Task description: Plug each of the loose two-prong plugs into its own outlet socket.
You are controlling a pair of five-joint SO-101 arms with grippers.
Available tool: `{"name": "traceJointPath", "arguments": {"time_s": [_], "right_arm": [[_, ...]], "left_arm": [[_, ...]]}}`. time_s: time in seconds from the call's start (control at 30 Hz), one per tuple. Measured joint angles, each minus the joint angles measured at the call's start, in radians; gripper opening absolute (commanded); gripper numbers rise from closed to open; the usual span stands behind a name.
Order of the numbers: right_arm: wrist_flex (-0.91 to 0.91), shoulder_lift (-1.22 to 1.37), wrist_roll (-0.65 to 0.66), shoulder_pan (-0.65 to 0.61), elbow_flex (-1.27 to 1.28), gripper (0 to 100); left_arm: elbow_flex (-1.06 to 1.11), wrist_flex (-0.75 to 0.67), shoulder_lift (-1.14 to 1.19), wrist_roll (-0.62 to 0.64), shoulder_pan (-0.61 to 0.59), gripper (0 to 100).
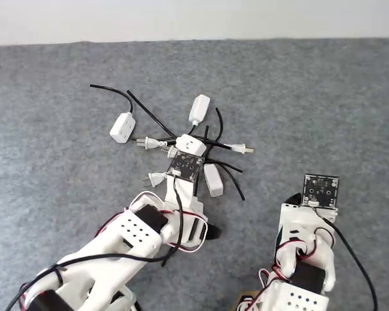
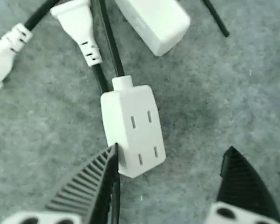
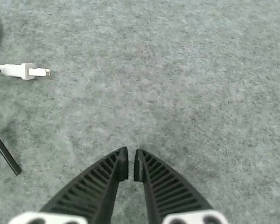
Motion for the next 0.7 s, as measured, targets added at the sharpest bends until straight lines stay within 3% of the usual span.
{"name": "traceJointPath", "arguments": {"time_s": [0.2,0.47,0.7], "right_arm": [[0.000,0.000,0.000,0.000,0.000,3.7],[0.000,0.000,0.000,0.000,0.000,3.7],[0.000,0.000,0.000,0.000,0.000,3.7]], "left_arm": [[0.000,0.000,0.005,0.000,-0.035,32],[-0.008,-0.112,0.157,-0.023,-0.038,7],[-0.087,-0.115,0.238,-0.069,0.003,1]]}}
